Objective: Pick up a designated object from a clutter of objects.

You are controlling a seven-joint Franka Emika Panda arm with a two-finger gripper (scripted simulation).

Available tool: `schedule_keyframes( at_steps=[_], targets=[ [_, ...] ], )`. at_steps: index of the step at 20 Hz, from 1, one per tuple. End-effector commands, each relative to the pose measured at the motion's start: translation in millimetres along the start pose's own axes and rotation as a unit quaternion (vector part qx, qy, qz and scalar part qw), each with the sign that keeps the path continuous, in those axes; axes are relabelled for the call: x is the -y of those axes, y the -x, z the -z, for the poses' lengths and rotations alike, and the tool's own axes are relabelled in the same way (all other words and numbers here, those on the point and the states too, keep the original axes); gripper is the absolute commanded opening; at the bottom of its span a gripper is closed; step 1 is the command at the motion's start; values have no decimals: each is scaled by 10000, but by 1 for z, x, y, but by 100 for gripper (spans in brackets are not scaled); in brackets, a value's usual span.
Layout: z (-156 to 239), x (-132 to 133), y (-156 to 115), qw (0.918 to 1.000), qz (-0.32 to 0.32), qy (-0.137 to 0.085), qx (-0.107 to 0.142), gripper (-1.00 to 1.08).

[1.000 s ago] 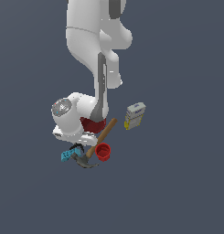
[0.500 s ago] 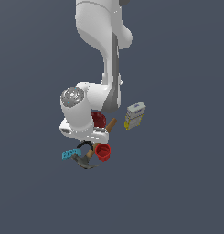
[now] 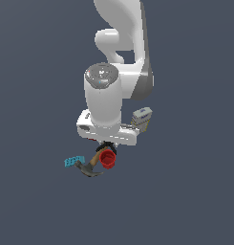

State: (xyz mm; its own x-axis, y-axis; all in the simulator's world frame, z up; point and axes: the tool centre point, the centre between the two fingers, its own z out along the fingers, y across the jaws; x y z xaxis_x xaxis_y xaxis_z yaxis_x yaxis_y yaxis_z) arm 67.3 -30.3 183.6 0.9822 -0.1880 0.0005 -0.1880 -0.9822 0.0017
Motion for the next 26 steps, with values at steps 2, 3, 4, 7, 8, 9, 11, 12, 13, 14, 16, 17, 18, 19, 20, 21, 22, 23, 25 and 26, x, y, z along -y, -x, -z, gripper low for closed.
schedule_keyframes(
  at_steps=[2,3,4,7,8,9,11,12,13,14,16,17,18,19,20,21,22,23,25,26],
  targets=[
    [33,30,-4,10000,-4,4,2,-100],
    [43,39,-5,10000,-4,4,2,-100],
    [52,47,-6,10000,-4,4,2,-100],
    [79,73,-11,10000,-4,4,2,-100],
    [88,81,-12,10000,-4,2,1,-100],
    [96,88,-14,10000,-4,2,1,-100],
    [111,102,-16,10000,-3,-1,1,-100],
    [118,108,-17,10000,-3,-1,1,-100],
    [124,114,-18,10000,-2,-3,2,-100],
    [129,119,-20,10000,-2,-3,2,-100],
    [139,128,-22,10000,-1,-5,2,-100],
    [143,132,-22,10000,-1,-5,2,-100],
    [146,135,-23,10000,-1,-5,2,-100],
    [149,138,-24,10000,-1,-5,2,-100],
    [152,141,-25,10000,0,-7,2,-100],
    [155,143,-25,10000,0,-7,2,-100],
    [157,146,-26,10000,0,-7,2,-100],
    [159,147,-27,10000,0,-7,2,-100],
    [162,150,-27,10000,0,-7,2,-100],
    [163,151,-28,10000,0,-7,2,-100]
  ],
)
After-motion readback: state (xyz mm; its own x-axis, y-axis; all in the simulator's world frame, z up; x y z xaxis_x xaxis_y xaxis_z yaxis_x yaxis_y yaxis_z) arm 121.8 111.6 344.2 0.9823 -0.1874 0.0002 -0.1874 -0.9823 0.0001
